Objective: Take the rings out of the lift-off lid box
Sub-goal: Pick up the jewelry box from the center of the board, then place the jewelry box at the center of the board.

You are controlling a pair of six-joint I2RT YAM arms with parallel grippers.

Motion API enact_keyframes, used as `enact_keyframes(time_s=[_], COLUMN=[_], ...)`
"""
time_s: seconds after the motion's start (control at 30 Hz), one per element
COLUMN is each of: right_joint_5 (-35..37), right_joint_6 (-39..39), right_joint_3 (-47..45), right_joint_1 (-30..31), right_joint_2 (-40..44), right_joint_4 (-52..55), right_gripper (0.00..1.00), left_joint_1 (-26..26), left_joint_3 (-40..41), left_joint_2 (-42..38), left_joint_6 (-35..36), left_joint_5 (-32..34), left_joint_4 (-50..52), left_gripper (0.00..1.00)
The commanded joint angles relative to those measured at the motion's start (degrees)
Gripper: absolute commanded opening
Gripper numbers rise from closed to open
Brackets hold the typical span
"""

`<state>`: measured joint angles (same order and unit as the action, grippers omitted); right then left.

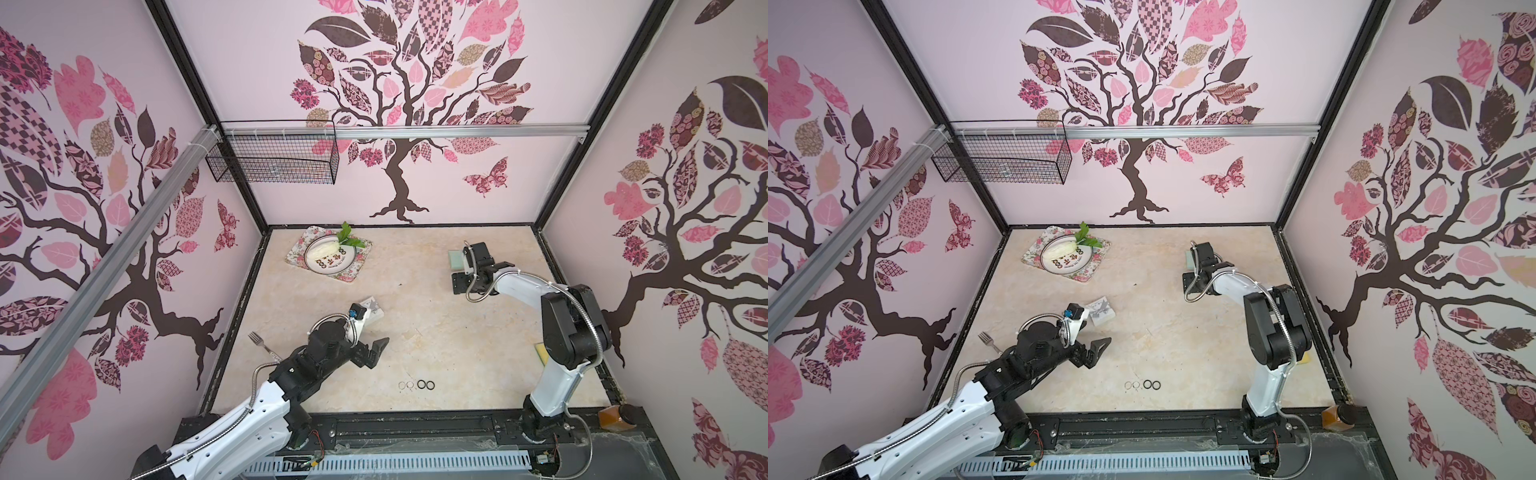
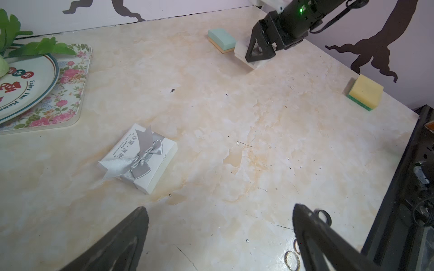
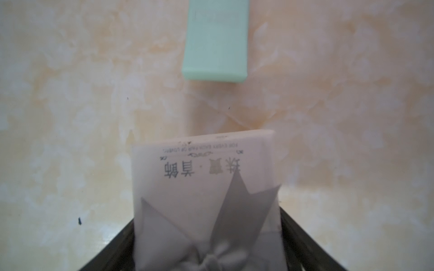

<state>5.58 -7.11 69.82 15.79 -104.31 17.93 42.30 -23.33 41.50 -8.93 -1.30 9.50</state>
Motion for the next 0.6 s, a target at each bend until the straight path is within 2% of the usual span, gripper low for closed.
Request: enact_keyframes(time_s=[0.0, 0.23, 0.57], right_joint_5=[0.92, 0.57, 1.51], right_joint_6=[1.56, 1.74, -1.79], right_joint_3=[4.91, 8.34, 3.06], right_joint_1=[-0.01, -0.41, -0.41], right_joint_2=[-2.93, -7.54, -5.35], right_joint_4=[0.26, 0.88, -1.4], right_gripper=[0.81, 0.81, 0.81], left_joint_1=[-0.12, -0.34, -0.98], left_joint_3=[1.71, 1.79, 1.8], left_joint_2=[-0.17, -0.06, 1.01], left_joint_6=[0.86, 1.02, 1.12], left_joint_5=[-0.61, -0.46, -1.6], left_joint_4=[-1.5, -1.69, -2.49], left_gripper=[0.98, 0.98, 0.98])
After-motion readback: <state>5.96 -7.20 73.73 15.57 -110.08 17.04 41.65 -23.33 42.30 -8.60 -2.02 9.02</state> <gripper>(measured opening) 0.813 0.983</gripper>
